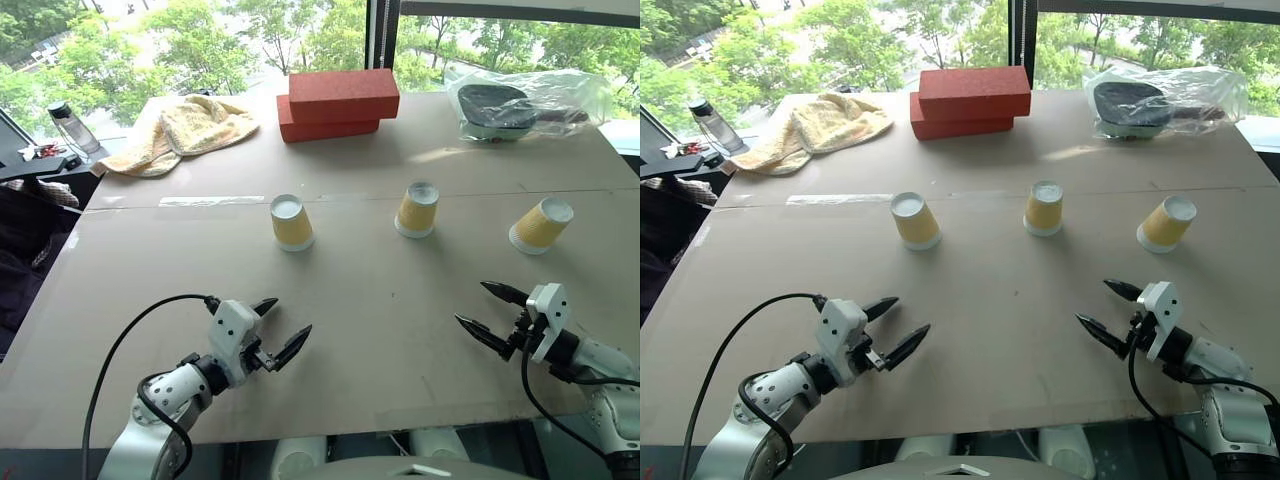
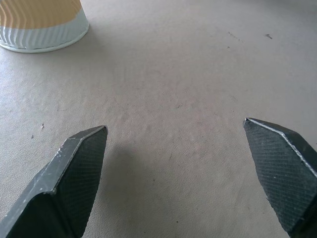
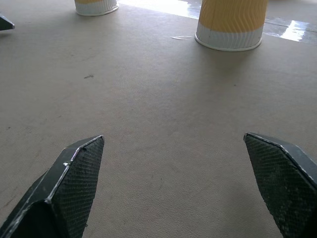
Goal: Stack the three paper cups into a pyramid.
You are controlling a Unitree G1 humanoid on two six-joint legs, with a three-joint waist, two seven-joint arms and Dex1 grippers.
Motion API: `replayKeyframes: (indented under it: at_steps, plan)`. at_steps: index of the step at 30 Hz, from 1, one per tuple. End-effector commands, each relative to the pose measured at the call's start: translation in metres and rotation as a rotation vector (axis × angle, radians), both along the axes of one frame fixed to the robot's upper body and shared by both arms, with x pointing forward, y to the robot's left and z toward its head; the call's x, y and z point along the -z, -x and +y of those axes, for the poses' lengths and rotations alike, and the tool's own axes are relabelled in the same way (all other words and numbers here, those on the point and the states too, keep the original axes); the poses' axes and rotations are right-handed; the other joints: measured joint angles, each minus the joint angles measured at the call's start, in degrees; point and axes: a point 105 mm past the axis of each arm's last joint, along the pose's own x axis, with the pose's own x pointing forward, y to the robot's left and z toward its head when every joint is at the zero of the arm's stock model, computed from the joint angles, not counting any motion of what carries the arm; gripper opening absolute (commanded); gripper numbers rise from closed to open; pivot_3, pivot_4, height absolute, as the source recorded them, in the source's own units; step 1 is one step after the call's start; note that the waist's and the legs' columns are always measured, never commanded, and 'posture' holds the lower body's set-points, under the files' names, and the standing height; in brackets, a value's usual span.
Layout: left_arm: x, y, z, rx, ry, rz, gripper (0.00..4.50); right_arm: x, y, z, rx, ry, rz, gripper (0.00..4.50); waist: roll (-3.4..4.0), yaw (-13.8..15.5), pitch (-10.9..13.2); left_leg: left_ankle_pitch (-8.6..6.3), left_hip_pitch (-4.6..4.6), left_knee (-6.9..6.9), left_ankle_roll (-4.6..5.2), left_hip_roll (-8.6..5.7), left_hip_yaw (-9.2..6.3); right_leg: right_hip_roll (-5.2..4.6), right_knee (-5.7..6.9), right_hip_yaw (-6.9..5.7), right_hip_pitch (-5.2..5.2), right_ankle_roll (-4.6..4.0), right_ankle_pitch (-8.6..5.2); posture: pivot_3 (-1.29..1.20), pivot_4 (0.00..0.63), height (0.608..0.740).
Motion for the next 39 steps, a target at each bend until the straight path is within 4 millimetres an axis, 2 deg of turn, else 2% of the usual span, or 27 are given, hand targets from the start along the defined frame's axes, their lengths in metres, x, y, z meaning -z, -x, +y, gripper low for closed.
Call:
replayKeyframes:
  at_steps: [1, 7, 14, 21, 23, 25, 28, 33, 35, 39]
  plan:
    - [-0.008, -0.001, 0.0, 0.014, -0.002, -0.043, 4.5, -0.009, -0.003, -0.009, -0.003, -0.014, -0.038, 4.46, 0.0, -0.01, 0.0, 0.0, 0.0, 0.0, 0.0, 0.0, 0.0, 0.0, 0.0, 0.0, 0.0, 0.0, 0.0, 0.0, 0.15, 0.74]
    - [-0.012, -0.005, 0.003, 0.0, 0.008, -0.062, 4.5, -0.014, -0.011, -0.016, -0.017, -0.038, -0.041, 4.46, 0.0, -0.02, 0.01, 0.0, 0.03, 0.0, 0.0, -0.03, 0.06, -0.05, 0.01, 0.0, 0.01, 0.0, 0.0, 0.0, 0.15, 0.74]
    - [-0.018, -0.006, 0.007, -0.029, 0.045, -0.08, 4.5, -0.015, -0.011, -0.013, -0.034, -0.044, -0.041, 4.46, 0.0, 0.01, 0.01, 0.0, 0.0, 0.0, 0.0, 0.0, 0.0, -0.04, 0.0, 0.01, 0.01, 0.0, 0.0, 0.0, 0.15, 0.74]
    - [-0.023, -0.006, 0.008, 0.004, 0.036, -0.101, 4.5, -0.015, -0.01, -0.013, -0.019, -0.047, -0.05, 4.46, 0.0, 0.02, 0.01, 0.0, 0.0, 0.0, 0.0, -0.01, 0.01, -0.05, 0.01, 0.01, 0.01, 0.0, 0.0, 0.0, 0.15, 0.74]
    - [-0.025, -0.008, 0.007, 0.035, 0.028, -0.106, 4.5, -0.021, -0.012, -0.017, 0.018, -0.045, -0.082, 4.46, 0.0, 0.02, 0.01, 0.0, 0.0, 0.0, 0.0, -0.02, 0.01, -0.05, 0.01, 0.0, 0.01, 0.0, 0.0, 0.0, 0.15, 0.74]
    - [-0.036, -0.011, 0.002, 0.075, 0.07, -0.109, 4.5, -0.034, -0.019, -0.028, 0.097, -0.051, -0.14, 4.46, 0.01, 0.06, 0.01, 0.0, 0.0, 0.0, 0.0, -0.02, 0.0, -0.05, 0.01, 0.0, 0.01, 0.0, 0.0, 0.0, 0.15, 0.74]
    - [-0.074, -0.012, -0.017, 0.273, 0.129, -0.13, 4.5, -0.065, -0.03, -0.054, 0.262, -0.062, -0.265, 4.46, -0.01, 0.32, 0.04, 0.0, -0.02, 0.01, 0.0, -0.03, -0.02, -0.06, 0.05, -0.03, 0.0, 0.0, 0.01, 0.0, 0.15, 0.74]
    - [-0.107, -0.012, -0.028, 0.488, 0.047, -0.146, 4.5, -0.097, -0.049, -0.084, 0.506, -0.068, -0.396, 4.46, 0.03, -0.16, 0.04, 0.01, 0.01, 0.08, -0.01, -0.05, 0.04, 0.03, 0.1, -0.11, 0.01, 0.01, 0.01, 0.0, 0.15, 0.74]
    - [-0.119, -0.016, -0.029, 0.524, 0.019, -0.169, 4.5, -0.102, -0.058, -0.091, 0.572, -0.084, -0.409, 4.46, 0.03, -0.2, 0.05, 0.01, 0.02, 0.07, -0.02, -0.04, 0.08, 0.08, 0.1, -0.08, 0.0, 0.02, 0.0, 0.0, 0.15, 0.74]
    - [-0.136, -0.021, -0.033, 0.578, -0.026, -0.205, 4.5, -0.095, -0.077, -0.1, 0.659, -0.073, -0.375, 4.46, 0.04, -0.16, 0.06, 0.02, -0.02, 0.06, -0.03, -0.03, 0.08, 0.16, 0.03, -0.08, -0.03, 0.03, 0.0, 0.0, 0.15, 0.74]
